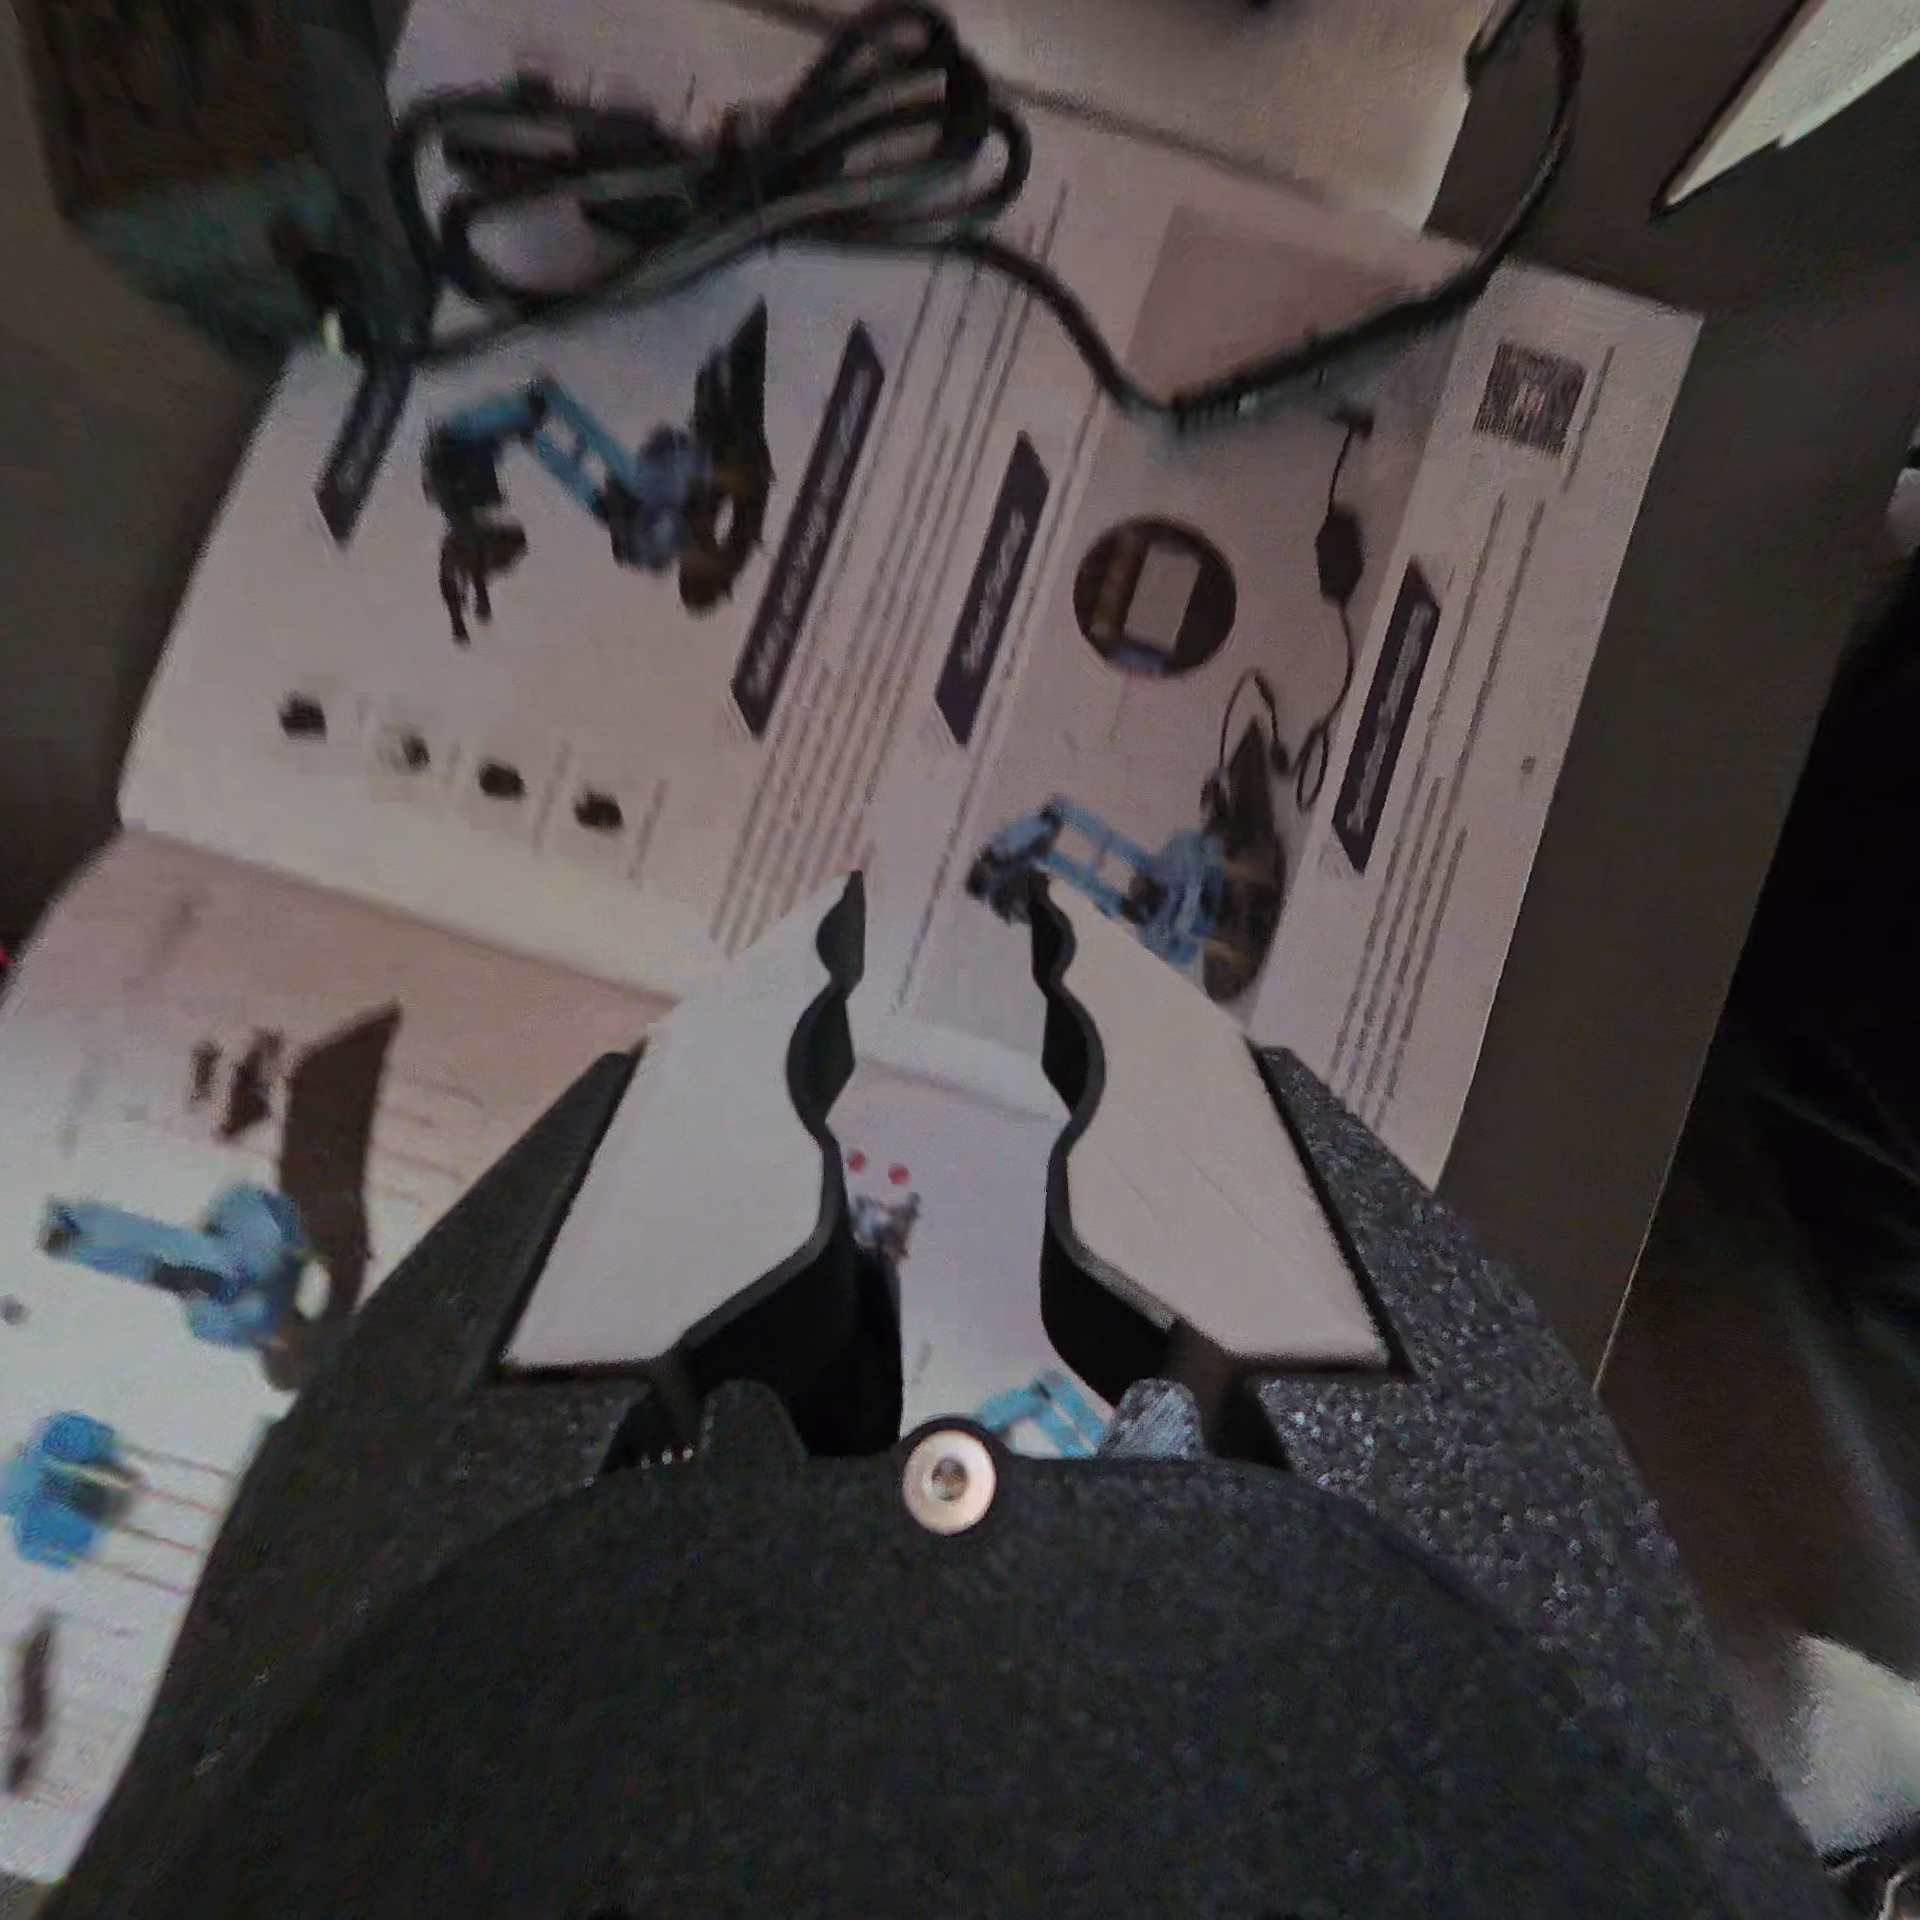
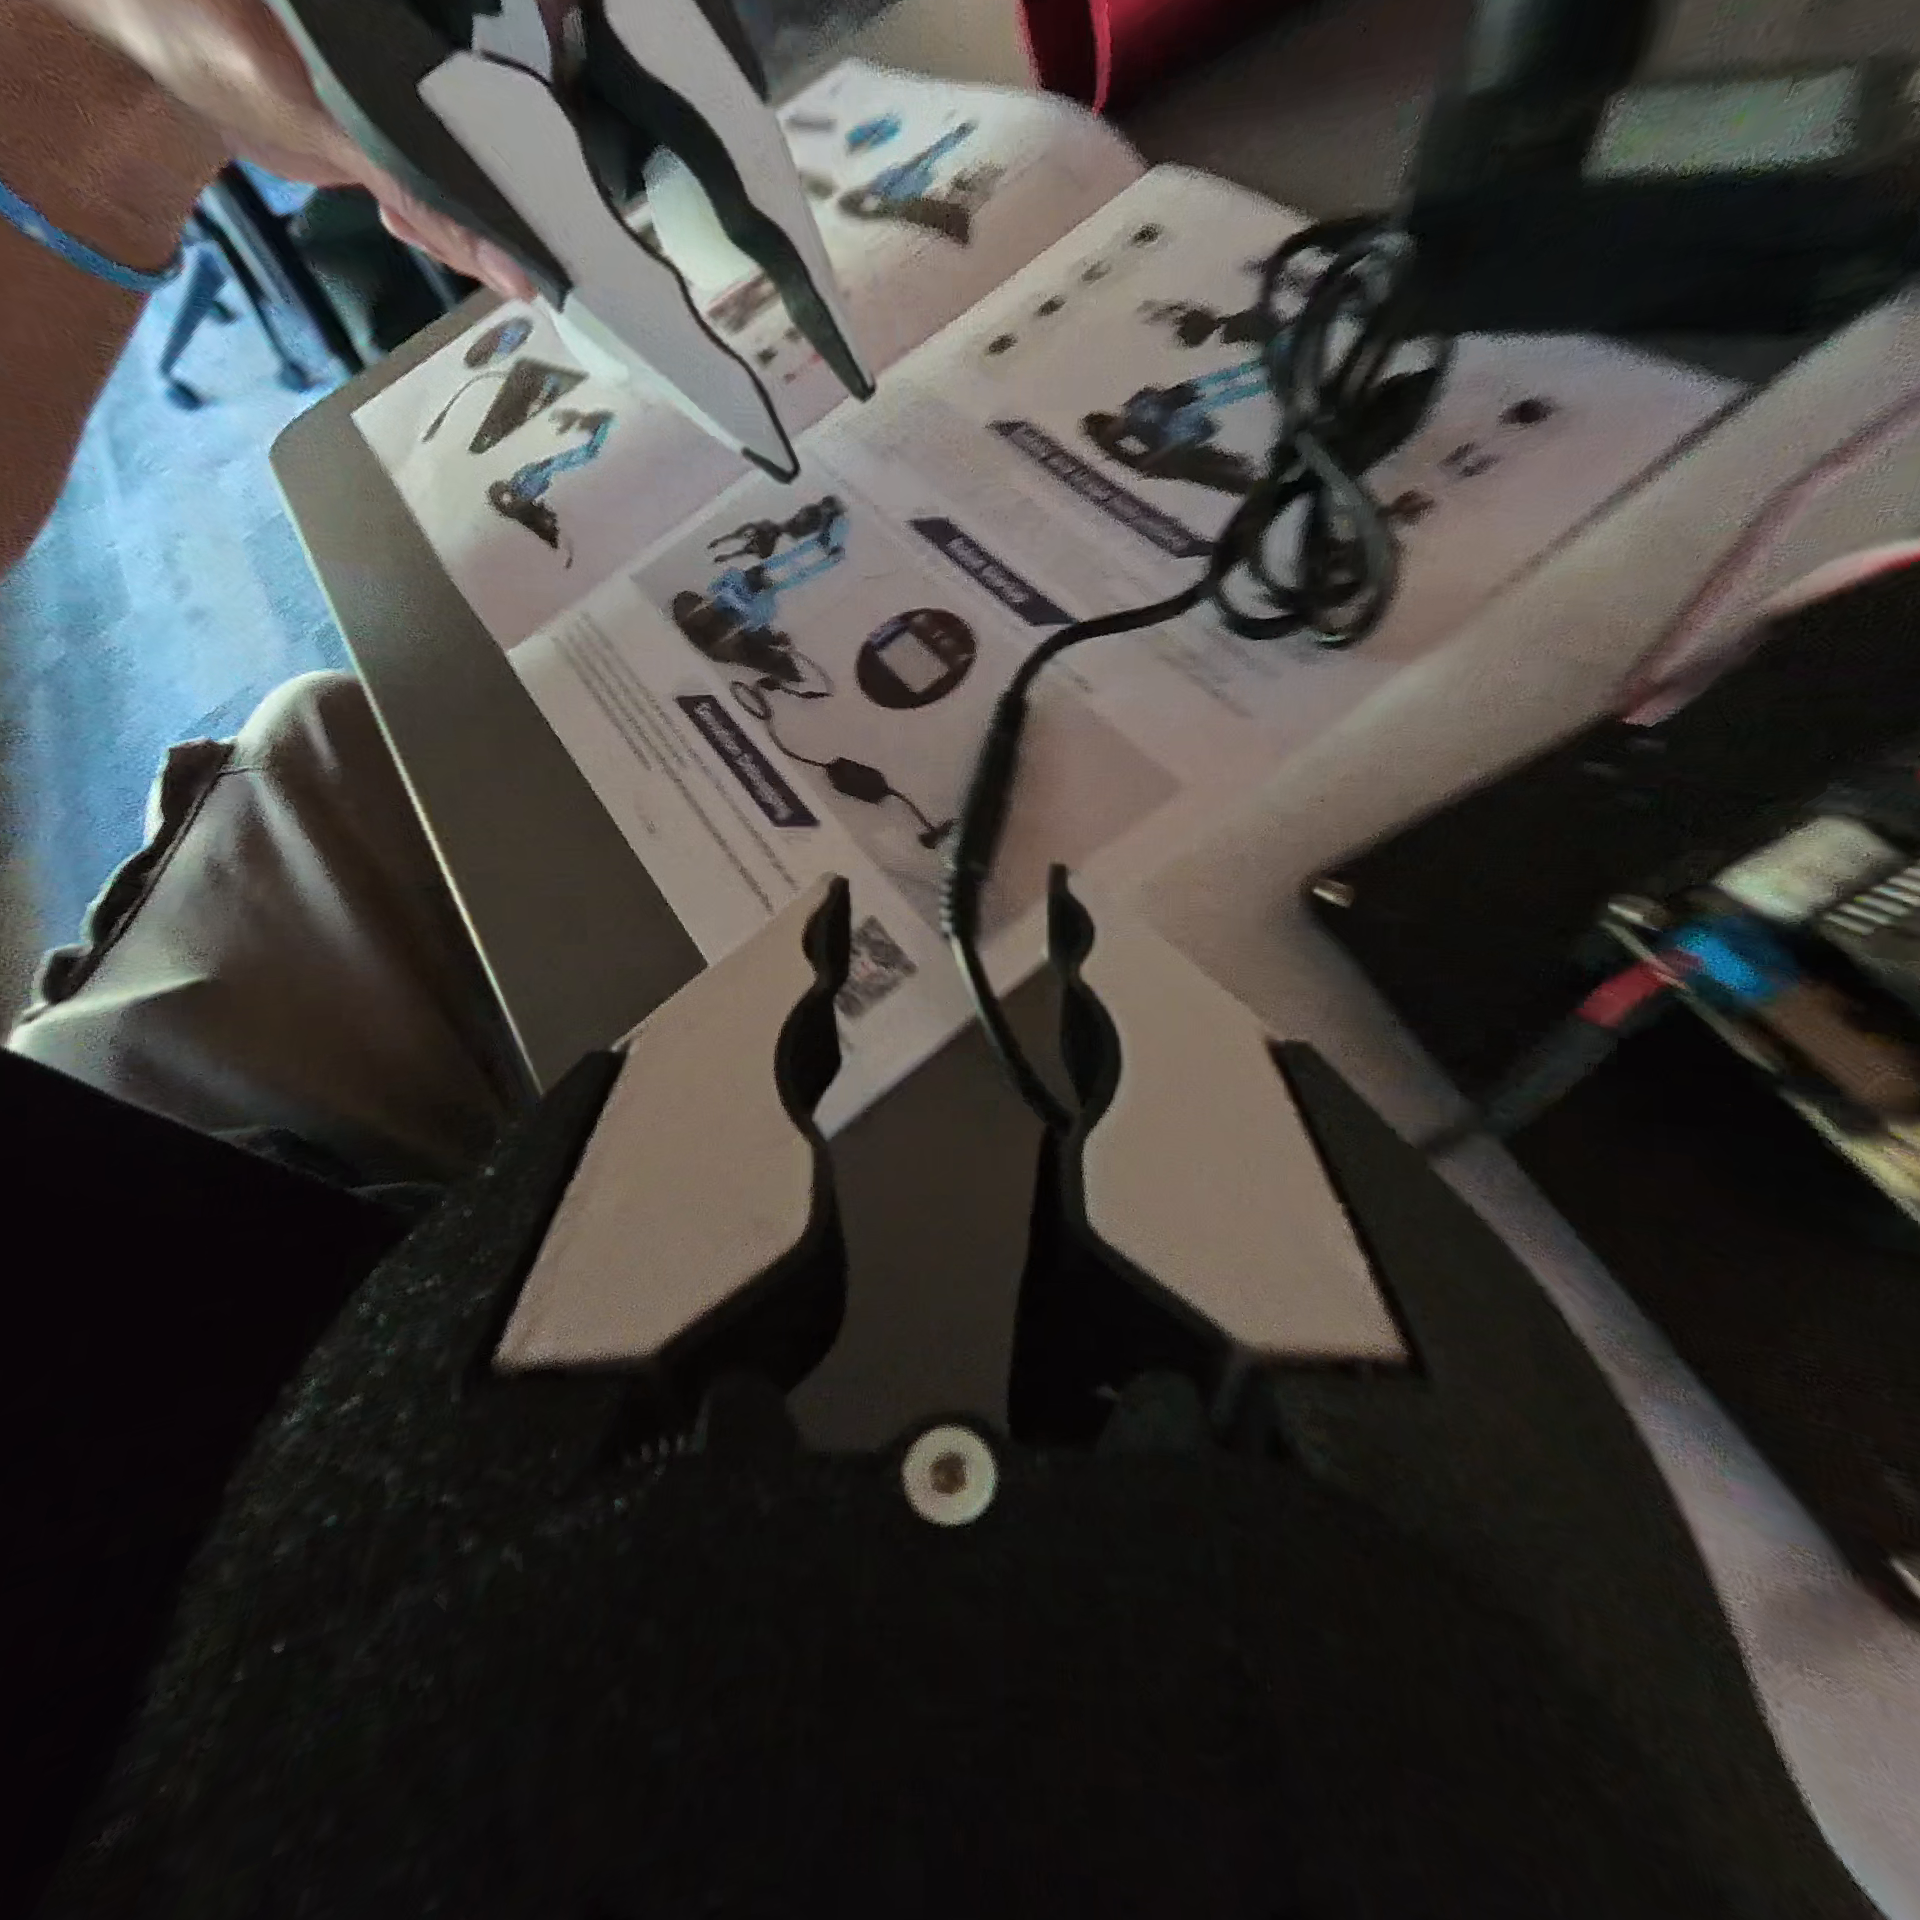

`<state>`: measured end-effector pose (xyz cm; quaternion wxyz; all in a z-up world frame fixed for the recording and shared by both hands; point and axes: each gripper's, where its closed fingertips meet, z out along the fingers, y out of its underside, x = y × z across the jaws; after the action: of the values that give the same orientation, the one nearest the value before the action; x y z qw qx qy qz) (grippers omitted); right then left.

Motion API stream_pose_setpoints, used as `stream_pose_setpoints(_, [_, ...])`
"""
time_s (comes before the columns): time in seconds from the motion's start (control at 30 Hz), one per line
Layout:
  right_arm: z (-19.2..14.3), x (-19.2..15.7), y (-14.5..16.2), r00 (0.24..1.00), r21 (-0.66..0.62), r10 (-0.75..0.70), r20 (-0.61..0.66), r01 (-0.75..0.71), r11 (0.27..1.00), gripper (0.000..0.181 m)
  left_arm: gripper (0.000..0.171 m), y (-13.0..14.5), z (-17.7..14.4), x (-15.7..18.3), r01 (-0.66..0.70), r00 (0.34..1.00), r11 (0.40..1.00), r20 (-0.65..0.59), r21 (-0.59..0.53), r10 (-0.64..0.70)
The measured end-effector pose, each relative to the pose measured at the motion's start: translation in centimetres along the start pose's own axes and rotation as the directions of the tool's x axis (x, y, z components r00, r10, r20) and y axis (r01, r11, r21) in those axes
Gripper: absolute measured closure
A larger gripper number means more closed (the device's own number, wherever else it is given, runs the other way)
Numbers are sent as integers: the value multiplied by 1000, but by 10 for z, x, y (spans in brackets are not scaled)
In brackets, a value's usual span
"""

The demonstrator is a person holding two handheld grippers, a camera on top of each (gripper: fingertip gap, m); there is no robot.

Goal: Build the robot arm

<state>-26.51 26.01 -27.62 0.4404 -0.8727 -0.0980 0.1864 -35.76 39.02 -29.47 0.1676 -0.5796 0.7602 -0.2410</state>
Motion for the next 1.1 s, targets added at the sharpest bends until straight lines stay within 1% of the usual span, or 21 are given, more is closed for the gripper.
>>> stream_pose_setpoints(0.03, [11,-5,1,1000,-34,6,20,-5,999,145,140,10,0,3,23,1000,1000,9,7,-23])
stream_pose_setpoints(0.07, [21,-5,2,1000,-71,-10,11,11,997,145,138,19,0,7,41,999,999,8,12,-41])
stream_pose_setpoints(0.13, [32,4,0,994,-106,-86,-73,78,991,152,133,29,1,12,60,998,998,19,37,-61])
stream_pose_setpoints(0.23, [44,11,11,975,-209,-163,-152,129,969,155,134,33,-1,13,63,995,995,66,83,-69])
stream_pose_setpoints(0.3, [43,8,11,969,-219,-190,-160,153,964,169,135,36,-3,14,70,993,991,86,110,-79])
stream_pose_setpoints(0.4, [35,15,14,957,-234,-191,-218,139,962,171,136,46,-10,16,87,991,987,94,136,-100])
stream_pose_setpoints(0.5, [22,27,16,944,-217,-169,-283,109,970,172,137,60,-19,18,110,985,984,114,140,-127])
stream_pose_setpoints(0.6, [21,29,17,948,-196,-142,-286,88,977,172,138,70,-26,23,130,979,980,140,150,-151])
stream_pose_setpoints(0.73, [24,30,16,927,-224,-194,-320,125,967,171,143,78,-32,35,142,970,976,174,165,-170])
stream_pose_setpoints(0.8, [25,30,17,928,-227,-187,-321,116,967,170,142,82,-36,41,137,970,978,180,155,-165])
stream_pose_setpoints(0.83, [26,29,16,931,-225,-181,-318,111,968,171,138,85,-40,41,129,970,981,189,144,-156])
stream_pose_setpoints(0.87, [25,27,15,934,-225,-175,-312,107,968,169,133,86,-48,35,126,963,981,221,148,-157])
stream_pose_setpoints(0.9, [25,23,11,933,-217,-179,-312,114,970,161,132,85,-57,25,130,950,976,260,172,-172])
stream_pose_setpoints(0.97, [25,4,-11,928,-139,-227,-294,194,971,159,132,84,-73,1,170,926,956,294,237,-238])
stream_pose_setpoints(1.0, [29,-12,-20,930,-105,-258,-260,238,966,160,134,85,-75,-8,208,918,943,282,258,-280])
stream_pose_setpoints(1.03, [36,-25,-23,934,-101,-278,-226,261,960,159,138,87,-73,-12,248,917,932,246,263,-313])
stream_pose_setpoints(1.07, [46,-35,-20,939,-127,-292,-180,273,954,158,142,90,-68,-13,273,920,928,214,255,-329])
stream_pose_setpoints(1.1, [55,-40,-15,944,-162,-296,-148,272,949,156,143,94,-64,-14,281,918,929,213,242,-334])
